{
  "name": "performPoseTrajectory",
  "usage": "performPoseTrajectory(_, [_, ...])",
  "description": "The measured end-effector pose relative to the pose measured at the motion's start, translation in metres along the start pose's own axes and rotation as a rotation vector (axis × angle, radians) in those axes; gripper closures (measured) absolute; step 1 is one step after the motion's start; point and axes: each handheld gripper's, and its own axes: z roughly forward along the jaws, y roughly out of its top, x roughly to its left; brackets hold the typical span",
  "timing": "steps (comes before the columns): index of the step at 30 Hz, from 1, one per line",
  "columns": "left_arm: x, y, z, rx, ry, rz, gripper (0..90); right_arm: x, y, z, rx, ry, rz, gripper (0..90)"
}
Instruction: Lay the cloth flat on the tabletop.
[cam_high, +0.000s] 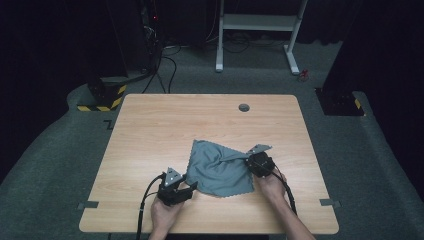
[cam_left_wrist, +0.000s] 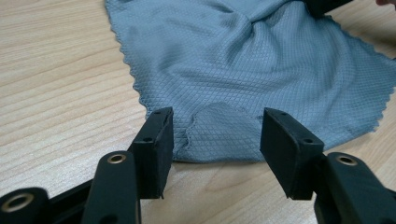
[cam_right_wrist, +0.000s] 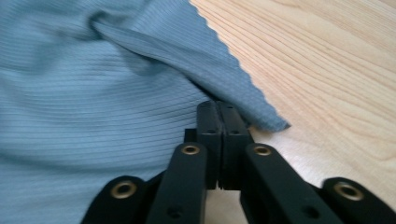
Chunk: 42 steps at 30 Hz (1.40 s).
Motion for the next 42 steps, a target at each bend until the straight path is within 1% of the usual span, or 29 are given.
performPoseTrajectory(1, [0.0, 0.0, 0.0, -0.003, -0.001, -0.005, 44.9, 0.001, -0.002, -0.004, -0.017, 0.016, 0.007, 86.3])
performPoseTrajectory(3, [-0.001, 0.0, 0.0, -0.004, 0.002, 0.0, 45.2, 0.004, -0.008, -0.016, -0.051, 0.049, 0.02, 83.8])
performPoseTrajectory(6, [-0.001, 0.0, -0.001, -0.005, -0.001, 0.0, 46.0, 0.015, -0.023, -0.035, -0.082, 0.089, 0.006, 81.1])
performPoseTrajectory(7, [0.0, -0.001, -0.001, -0.015, -0.006, -0.001, 46.5, 0.019, -0.029, -0.04, -0.086, 0.101, -0.001, 80.9])
performPoseTrajectory(8, [0.001, -0.001, -0.003, -0.026, -0.022, -0.008, 48.0, 0.024, -0.036, -0.045, -0.082, 0.103, -0.015, 80.6])
performPoseTrajectory(9, [0.002, -0.001, -0.004, -0.032, -0.033, -0.014, 51.7, 0.027, -0.043, -0.048, -0.086, 0.108, -0.016, 80.1])
performPoseTrajectory(10, [0.003, -0.002, -0.005, -0.037, -0.034, -0.008, 54.3, 0.029, -0.047, -0.05, -0.084, 0.115, -0.011, 79.7])
performPoseTrajectory(11, [0.003, -0.002, -0.006, -0.031, -0.041, 0.003, 57.3, 0.031, -0.053, -0.052, -0.085, 0.117, -0.018, 78.8])
performPoseTrajectory(12, [0.004, -0.002, -0.007, -0.02, -0.049, 0.012, 62.0, 0.033, -0.057, -0.053, -0.086, 0.111, -0.024, 77.8])
performPoseTrajectory(13, [0.004, -0.003, -0.008, -0.01, -0.064, 0.009, 65.0, 0.034, -0.061, -0.054, -0.086, 0.108, -0.015, 77.0])
performPoseTrajectory(14, [0.004, -0.002, -0.01, -0.004, -0.063, 0.021, 66.7, 0.034, -0.064, -0.055, -0.09, 0.116, -0.002, 76.3])
performPoseTrajectory(16, [0.004, 0.0, -0.016, -0.002, -0.058, 0.04, 71.4, 0.034, -0.068, -0.054, -0.093, 0.117, 0.0, 75.9])
performPoseTrajectory(18, [0.004, 0.006, -0.02, -0.006, -0.056, 0.042, 71.1, 0.035, -0.07, -0.053, -0.092, 0.116, 0.004, 75.9])
performPoseTrajectory(19, [0.004, 0.009, -0.02, -0.002, -0.057, 0.045, 69.1, 0.036, -0.07, -0.052, -0.097, 0.113, -0.003, 76.0])
performPoseTrajectory(21, [0.002, 0.016, -0.016, 0.019, -0.036, 0.067, 63.1, 0.038, -0.07, -0.051, -0.093, 0.105, -0.017, 76.2])
performPoseTrajectory(22, [0.001, 0.019, -0.012, 0.031, -0.022, 0.078, 61.5, 0.039, -0.07, -0.05, -0.088, 0.1, -0.022, 76.4])
performPoseTrajectory(23, [0.0, 0.023, -0.008, 0.045, -0.019, 0.081, 60.4, 0.04, -0.07, -0.05, -0.088, 0.096, -0.028, 76.7])
performPoseTrajectory(25, [0.001, 0.028, 0.003, 0.084, -0.018, 0.08, 58.1, 0.04, -0.07, -0.05, -0.09, 0.095, -0.026, 76.9])
performPoseTrajectory(26, [0.001, 0.03, 0.008, 0.096, -0.023, 0.072, 57.7, 0.039, -0.071, -0.05, -0.09, 0.097, -0.027, 77.1])
performPoseTrajectory(29, [-0.002, 0.033, 0.02, 0.142, -0.027, 0.098, 57.9, 0.04, -0.071, -0.05, -0.089, 0.093, -0.036, 79.0])
performPoseTrajectory(31, [-0.004, 0.033, 0.025, 0.156, -0.032, 0.107, 59.6, 0.041, -0.071, -0.05, -0.091, 0.096, -0.047, 81.3])
performPoseTrajectory(33, [-0.004, 0.032, 0.027, 0.173, -0.029, 0.119, 64.0, 0.04, -0.071, -0.05, -0.09, 0.095, -0.047, 84.1])
performPoseTrajectory(34, [-0.004, 0.032, 0.028, 0.18, -0.028, 0.124, 68.6, 0.04, -0.071, -0.05, -0.09, 0.093, -0.048, 85.5])
performPoseTrajectory(36, [-0.004, 0.032, 0.027, 0.184, -0.029, 0.153, 78.3, 0.04, -0.071, -0.05, -0.089, 0.091, -0.047, 87.8])
performPoseTrajectory(37, [-0.005, 0.032, 0.025, 0.192, -0.039, 0.161, 83.8, 0.04, -0.071, -0.05, -0.089, 0.09, -0.05, 88.8])
performPoseTrajectory(38, [-0.006, 0.031, 0.023, 0.191, -0.039, 0.172, 87.5, 0.041, -0.071, -0.05, -0.089, 0.087, -0.047, 89.1])
performPoseTrajectory(39, [-0.006, 0.031, 0.021, 0.191, -0.045, 0.174, 88.7, 0.041, -0.071, -0.05, -0.089, 0.086, -0.05, 89.4])
performPoseTrajectory(42, [-0.005, 0.029, 0.011, 0.17, -0.082, 0.16, 89.3, 0.041, -0.07, -0.051, -0.084, 0.084, -0.053, 89.8])
